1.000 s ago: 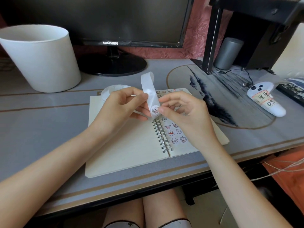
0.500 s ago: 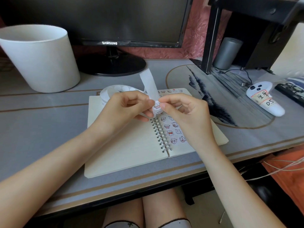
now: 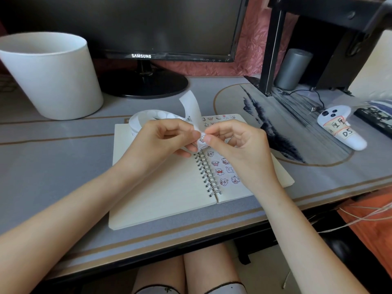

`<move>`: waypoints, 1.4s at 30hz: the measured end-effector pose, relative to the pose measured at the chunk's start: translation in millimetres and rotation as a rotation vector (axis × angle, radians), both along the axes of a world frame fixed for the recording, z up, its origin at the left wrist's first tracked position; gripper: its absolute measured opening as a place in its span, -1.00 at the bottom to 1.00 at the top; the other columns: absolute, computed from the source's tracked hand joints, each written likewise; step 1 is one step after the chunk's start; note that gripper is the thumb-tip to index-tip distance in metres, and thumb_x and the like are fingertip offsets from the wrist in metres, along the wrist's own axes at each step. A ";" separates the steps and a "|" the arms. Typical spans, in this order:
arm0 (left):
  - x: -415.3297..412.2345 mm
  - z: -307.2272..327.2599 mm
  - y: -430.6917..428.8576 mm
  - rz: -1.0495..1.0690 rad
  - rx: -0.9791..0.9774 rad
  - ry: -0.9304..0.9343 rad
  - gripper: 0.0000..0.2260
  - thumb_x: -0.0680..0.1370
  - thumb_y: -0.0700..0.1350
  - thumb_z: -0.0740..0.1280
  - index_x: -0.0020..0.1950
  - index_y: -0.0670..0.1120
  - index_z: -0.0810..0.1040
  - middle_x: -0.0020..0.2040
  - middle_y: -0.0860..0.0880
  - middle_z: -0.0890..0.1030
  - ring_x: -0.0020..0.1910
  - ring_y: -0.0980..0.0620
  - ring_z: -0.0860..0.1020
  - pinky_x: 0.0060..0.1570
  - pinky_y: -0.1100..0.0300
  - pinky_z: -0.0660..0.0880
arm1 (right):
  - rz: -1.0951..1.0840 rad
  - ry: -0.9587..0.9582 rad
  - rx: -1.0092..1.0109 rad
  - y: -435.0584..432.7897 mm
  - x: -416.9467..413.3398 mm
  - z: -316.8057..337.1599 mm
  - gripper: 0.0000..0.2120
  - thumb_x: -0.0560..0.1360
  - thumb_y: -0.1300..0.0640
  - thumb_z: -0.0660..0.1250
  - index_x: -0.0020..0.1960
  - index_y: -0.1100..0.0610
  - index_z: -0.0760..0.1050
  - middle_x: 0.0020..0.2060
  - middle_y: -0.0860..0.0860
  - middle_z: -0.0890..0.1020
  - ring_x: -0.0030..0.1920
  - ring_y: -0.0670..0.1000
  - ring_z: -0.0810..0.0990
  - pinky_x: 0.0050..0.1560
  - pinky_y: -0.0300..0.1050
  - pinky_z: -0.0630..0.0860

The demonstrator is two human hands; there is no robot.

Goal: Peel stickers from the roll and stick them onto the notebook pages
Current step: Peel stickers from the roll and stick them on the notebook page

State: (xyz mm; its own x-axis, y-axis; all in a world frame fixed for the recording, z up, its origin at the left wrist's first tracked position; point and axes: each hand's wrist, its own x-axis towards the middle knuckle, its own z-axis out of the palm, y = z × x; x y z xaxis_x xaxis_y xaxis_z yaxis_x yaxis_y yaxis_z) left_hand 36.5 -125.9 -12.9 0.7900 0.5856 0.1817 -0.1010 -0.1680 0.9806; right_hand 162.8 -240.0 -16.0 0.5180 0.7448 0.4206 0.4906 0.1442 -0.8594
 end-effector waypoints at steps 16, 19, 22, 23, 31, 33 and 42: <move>0.7 -0.5 -0.1 -0.002 0.005 0.026 -0.92 0.41 -0.11 0.37 -0.18 -0.08 0.64 -0.35 -0.01 0.65 -0.30 0.12 0.63 -0.25 0.32 0.55 | 0.032 -0.005 -0.015 -1.5 1.3 0.2 -0.84 0.39 0.26 0.47 -0.16 0.01 0.62 -0.26 -0.08 0.67 -0.19 -0.01 0.62 -0.10 0.01 0.55; 1.1 -0.2 -0.3 0.003 0.002 0.045 -0.92 0.48 -0.20 0.36 -0.18 -0.12 0.64 -0.36 -0.02 0.64 -0.30 0.11 0.63 -0.25 0.31 0.55 | 0.028 -0.003 -0.041 -1.3 1.5 0.3 -0.86 0.39 0.25 0.47 -0.17 0.02 0.60 -0.26 -0.09 0.65 -0.22 -0.05 0.58 -0.18 -0.08 0.51; 1.5 0.1 -0.4 0.009 0.001 0.061 -0.89 0.52 -0.22 0.33 -0.18 -0.20 0.61 -0.37 -0.01 0.64 -0.33 0.10 0.62 -0.25 0.30 0.57 | 0.018 -0.034 -0.085 -1.6 1.3 -0.7 -0.89 0.40 0.23 0.47 -0.18 0.05 0.59 -0.32 -0.20 0.60 -0.36 -0.18 0.49 -0.33 -0.35 0.34; 1.5 0.2 -0.4 0.012 0.000 0.065 -0.88 0.52 -0.22 0.33 -0.18 -0.21 0.61 -0.37 -0.01 0.64 -0.33 0.10 0.62 -0.25 0.29 0.58 | 0.018 -0.054 -0.095 -2.3 0.9 -1.3 -0.90 0.41 0.23 0.46 -0.17 0.06 0.59 -0.33 -0.23 0.58 -0.39 -0.19 0.47 -0.35 -0.39 0.31; 0.6 1.1 0.6 0.079 -0.013 0.072 -0.84 0.54 -0.22 0.32 -0.21 -0.23 0.59 -0.37 -0.03 0.63 -0.32 0.08 0.62 -0.31 0.27 0.57 | 0.025 -0.156 -0.042 -14.7 -2.4 1.1 -0.90 0.45 0.21 0.42 -0.17 0.03 0.56 -0.14 -0.13 0.55 -0.09 -0.11 0.51 -0.18 -0.31 0.34; 0.8 1.3 1.4 0.096 -0.037 0.062 -0.83 0.54 -0.22 0.32 -0.22 -0.25 0.58 -0.37 -0.05 0.64 -0.33 0.08 0.62 -0.30 0.28 0.56 | 0.011 -0.029 -0.054 -21.4 1.0 6.5 -0.91 0.43 0.22 0.44 -0.18 0.06 0.57 -0.22 -0.11 0.61 -0.19 -0.11 0.53 -0.21 -0.14 0.40; 1.7 1.2 0.8 0.100 -0.062 0.063 -0.84 0.54 -0.23 0.32 -0.23 -0.24 0.58 -0.39 -0.05 0.64 -0.36 0.08 0.62 -0.27 0.30 0.57 | -0.148 0.224 -0.373 -67.0 51.2 10.4 -0.97 0.41 0.23 0.44 -0.19 0.13 0.61 -0.45 -0.09 0.60 -0.46 -0.20 0.43 -0.46 -0.48 0.29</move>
